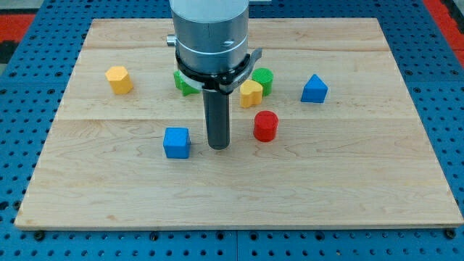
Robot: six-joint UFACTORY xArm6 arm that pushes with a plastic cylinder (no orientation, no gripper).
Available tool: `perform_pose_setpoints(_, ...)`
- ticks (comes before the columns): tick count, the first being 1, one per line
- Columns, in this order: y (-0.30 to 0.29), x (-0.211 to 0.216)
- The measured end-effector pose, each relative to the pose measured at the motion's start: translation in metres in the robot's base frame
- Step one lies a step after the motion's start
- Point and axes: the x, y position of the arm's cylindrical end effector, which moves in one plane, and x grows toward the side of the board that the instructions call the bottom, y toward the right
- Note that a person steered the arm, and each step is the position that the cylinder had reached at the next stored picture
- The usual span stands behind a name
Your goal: Move the red circle up and right a bit
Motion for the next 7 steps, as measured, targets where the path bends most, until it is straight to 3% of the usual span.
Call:
perform_pose_setpoints(2, 0.005, -0.035)
perform_pose_setpoints(4, 0.018, -0.039)
perform_pose_setpoints(5, 0.057, -0.047)
perform_pose_setpoints(7, 0.078, -0.083)
